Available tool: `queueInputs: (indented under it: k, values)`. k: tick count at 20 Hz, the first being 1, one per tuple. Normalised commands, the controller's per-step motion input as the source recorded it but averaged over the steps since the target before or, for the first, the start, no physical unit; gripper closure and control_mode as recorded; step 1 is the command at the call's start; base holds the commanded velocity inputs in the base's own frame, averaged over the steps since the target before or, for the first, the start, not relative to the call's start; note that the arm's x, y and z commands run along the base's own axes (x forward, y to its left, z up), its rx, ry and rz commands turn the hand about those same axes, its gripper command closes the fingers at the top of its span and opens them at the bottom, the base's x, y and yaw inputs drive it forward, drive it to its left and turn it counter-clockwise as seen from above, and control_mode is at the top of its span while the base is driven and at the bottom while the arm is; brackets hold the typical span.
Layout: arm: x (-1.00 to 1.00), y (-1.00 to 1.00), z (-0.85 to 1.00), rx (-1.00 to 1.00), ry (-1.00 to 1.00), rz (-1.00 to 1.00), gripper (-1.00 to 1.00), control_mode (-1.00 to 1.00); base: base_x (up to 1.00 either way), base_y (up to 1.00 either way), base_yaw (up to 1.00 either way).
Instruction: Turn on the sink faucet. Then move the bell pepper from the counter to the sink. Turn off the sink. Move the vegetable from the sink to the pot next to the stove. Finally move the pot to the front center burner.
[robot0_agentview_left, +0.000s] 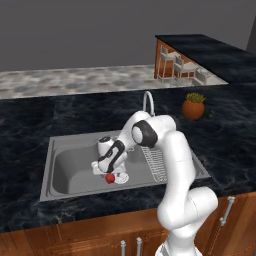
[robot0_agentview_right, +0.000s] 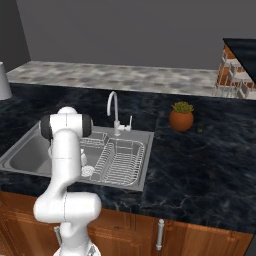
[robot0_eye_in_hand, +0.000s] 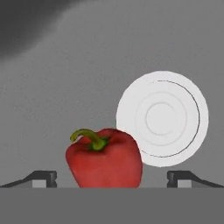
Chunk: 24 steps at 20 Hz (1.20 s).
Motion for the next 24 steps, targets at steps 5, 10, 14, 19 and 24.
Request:
queueInputs:
  k: [5, 10, 14, 19, 24]
  values:
    - [0.2, 0.09, -0.24, 0.0, 0.0, 0.07, -1.0, -1.0, 0.0, 0.0, 0.0]
    - [0.01, 0.05, -0.21, 0.0, 0.0, 0.05, -1.0, -1.0, 0.0, 0.0, 0.0]
    - [0.0, 0.0, -0.14, 0.0, 0.0, 0.03, -1.0, -1.0, 0.0, 0.0, 0.0]
    - [0.0, 0.0, -0.11, 0.0, 0.0, 0.02, -1.0, -1.0, 0.0, 0.0, 0.0]
    - [-0.12, 0.0, 0.0, 0.0, -0.02, 0.0, -1.0, -1.0, 0.0, 0.0, 0.0]
